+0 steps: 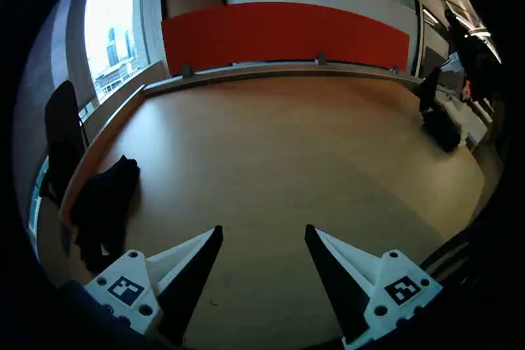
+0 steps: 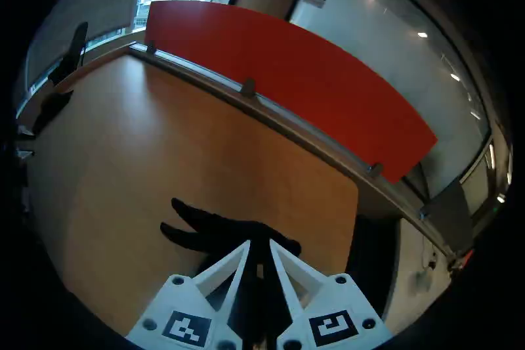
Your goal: Fold towel
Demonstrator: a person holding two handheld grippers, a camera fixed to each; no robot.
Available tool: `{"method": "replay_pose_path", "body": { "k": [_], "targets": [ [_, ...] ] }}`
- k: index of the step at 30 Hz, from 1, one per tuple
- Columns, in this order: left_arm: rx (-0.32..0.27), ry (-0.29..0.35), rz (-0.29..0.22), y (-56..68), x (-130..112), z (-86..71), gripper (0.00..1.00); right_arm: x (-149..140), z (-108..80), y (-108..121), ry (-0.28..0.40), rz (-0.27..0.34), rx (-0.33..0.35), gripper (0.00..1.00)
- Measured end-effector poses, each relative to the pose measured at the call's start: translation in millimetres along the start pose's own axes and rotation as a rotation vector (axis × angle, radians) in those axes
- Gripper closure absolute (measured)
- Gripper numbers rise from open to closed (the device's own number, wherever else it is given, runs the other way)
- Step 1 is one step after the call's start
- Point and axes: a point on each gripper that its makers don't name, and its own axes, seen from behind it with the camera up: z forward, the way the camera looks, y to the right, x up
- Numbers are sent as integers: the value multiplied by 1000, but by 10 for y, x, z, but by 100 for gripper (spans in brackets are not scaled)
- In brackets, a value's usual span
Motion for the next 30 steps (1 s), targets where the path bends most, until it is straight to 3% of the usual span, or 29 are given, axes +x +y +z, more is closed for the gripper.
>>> {"method": "replay_pose_path", "body": {
  "k": [15, 30],
  "targets": [
    [-21, -2, 19, 87, -10, -6, 7, -792, -246, -7, -97, 27, -8, 95],
    [-26, 0, 22, 80, -13, -29, 7, -1345, -334, -154, -175, 64, -9, 95]
  ]
}}
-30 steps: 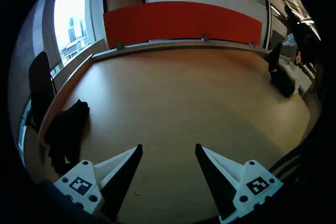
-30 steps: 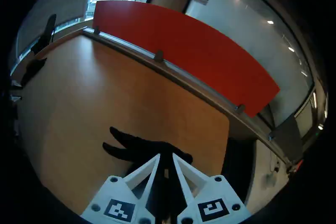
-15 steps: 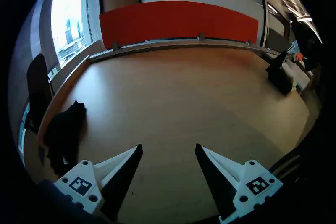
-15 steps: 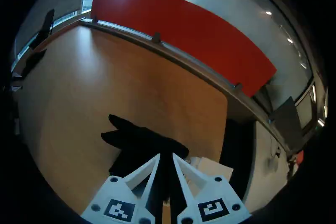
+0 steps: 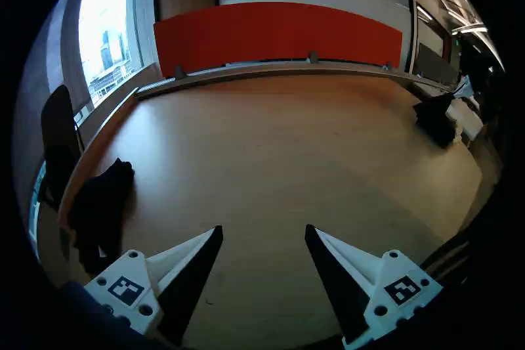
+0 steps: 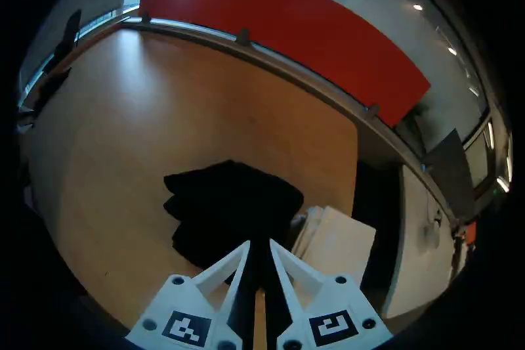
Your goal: Fold towel
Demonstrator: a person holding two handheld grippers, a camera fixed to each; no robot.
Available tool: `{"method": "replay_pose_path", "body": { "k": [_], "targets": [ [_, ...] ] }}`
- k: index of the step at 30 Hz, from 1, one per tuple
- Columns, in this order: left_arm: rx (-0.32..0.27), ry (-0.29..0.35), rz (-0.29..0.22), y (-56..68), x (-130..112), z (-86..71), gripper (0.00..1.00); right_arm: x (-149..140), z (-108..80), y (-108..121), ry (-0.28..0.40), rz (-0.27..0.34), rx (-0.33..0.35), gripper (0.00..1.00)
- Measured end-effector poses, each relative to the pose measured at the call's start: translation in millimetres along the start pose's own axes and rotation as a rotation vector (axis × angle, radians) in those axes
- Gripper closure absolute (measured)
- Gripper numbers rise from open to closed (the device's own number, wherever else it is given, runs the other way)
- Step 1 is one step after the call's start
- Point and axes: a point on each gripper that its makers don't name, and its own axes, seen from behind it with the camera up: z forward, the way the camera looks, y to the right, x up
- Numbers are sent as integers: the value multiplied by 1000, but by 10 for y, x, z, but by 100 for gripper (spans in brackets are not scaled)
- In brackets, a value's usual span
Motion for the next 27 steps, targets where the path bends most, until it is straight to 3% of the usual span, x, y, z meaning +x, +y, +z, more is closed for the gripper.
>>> {"method": "replay_pose_path", "body": {
  "k": [27],
  "targets": [
    [12, -18, 15, -77, -28, -39, 7, -805, 309, 22, -171, 145, -27, 95]
  ]
}}
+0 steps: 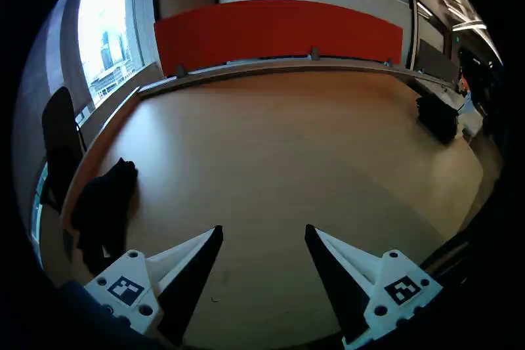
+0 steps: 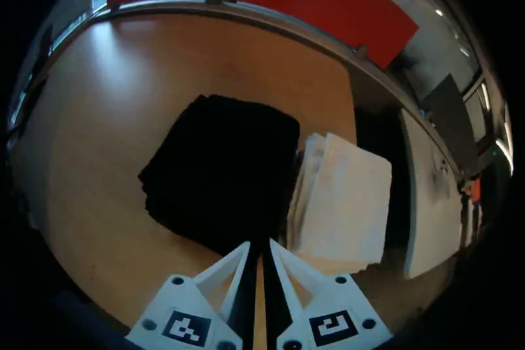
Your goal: Fold towel
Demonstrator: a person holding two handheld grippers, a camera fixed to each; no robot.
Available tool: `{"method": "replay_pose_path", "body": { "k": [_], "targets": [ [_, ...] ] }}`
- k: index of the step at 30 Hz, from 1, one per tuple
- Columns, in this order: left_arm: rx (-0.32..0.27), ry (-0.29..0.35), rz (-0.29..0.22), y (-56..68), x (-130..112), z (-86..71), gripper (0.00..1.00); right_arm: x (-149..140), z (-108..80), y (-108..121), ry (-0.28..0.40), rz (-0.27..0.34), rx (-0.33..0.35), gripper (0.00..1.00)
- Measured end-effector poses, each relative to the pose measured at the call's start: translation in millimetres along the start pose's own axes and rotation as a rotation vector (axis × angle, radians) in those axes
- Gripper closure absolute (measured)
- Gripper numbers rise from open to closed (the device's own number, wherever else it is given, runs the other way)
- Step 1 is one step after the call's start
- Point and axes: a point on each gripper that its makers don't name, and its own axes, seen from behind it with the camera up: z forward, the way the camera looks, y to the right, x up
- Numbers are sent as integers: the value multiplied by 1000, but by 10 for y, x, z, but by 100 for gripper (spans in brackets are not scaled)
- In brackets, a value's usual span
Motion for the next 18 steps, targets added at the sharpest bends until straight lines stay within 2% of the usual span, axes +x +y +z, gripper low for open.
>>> {"method": "replay_pose_path", "body": {
  "k": [18],
  "targets": [
    [8, -10, 8, 3, -35, -48, 7, -177, 135, 46, -57, 61, -25, 95]
  ]
}}
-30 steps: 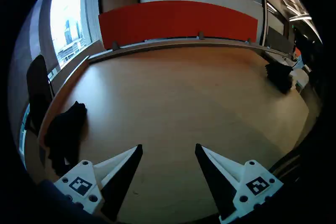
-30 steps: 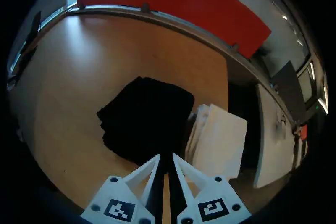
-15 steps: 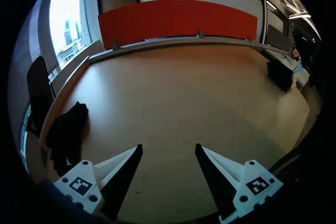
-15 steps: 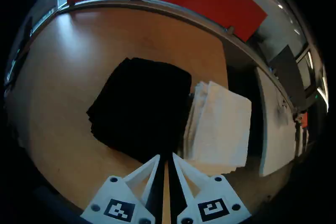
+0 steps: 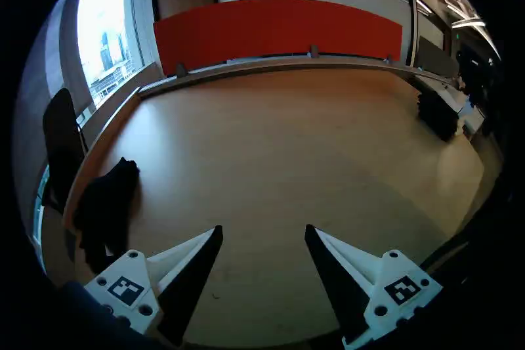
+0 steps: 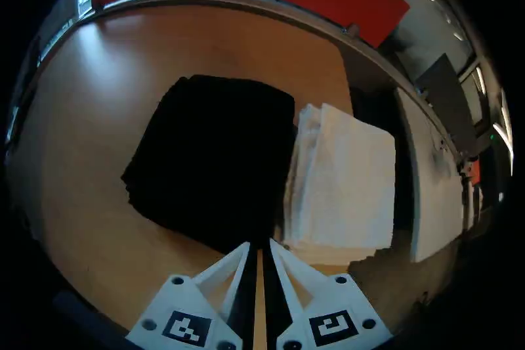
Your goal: Fold towel
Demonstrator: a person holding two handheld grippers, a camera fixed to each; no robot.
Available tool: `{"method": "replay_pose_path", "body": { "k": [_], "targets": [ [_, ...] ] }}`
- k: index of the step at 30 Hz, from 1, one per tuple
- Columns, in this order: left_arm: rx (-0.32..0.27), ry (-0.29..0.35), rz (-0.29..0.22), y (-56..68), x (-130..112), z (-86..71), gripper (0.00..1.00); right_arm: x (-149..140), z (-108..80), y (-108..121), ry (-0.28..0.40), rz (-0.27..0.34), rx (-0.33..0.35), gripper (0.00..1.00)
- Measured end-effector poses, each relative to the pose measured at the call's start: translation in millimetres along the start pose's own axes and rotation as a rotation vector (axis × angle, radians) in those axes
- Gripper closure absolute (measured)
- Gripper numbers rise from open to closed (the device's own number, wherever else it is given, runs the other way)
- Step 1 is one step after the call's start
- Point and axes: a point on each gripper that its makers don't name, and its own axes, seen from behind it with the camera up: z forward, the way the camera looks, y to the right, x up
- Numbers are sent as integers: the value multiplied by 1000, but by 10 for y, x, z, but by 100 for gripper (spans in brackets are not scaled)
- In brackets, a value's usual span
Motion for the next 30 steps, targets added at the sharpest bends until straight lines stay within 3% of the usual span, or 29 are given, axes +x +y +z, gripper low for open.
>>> {"method": "replay_pose_path", "body": {
  "k": [22, 30],
  "targets": [
    [-2, -1, 4, 38, 1, 0, 7, -58, 54, 13, -12, -4, -24, 93],
    [-5, 2, 3, 52, 15, 10, 7, -50, 24, 22, 0, 12, -35, 88]
  ]
}}
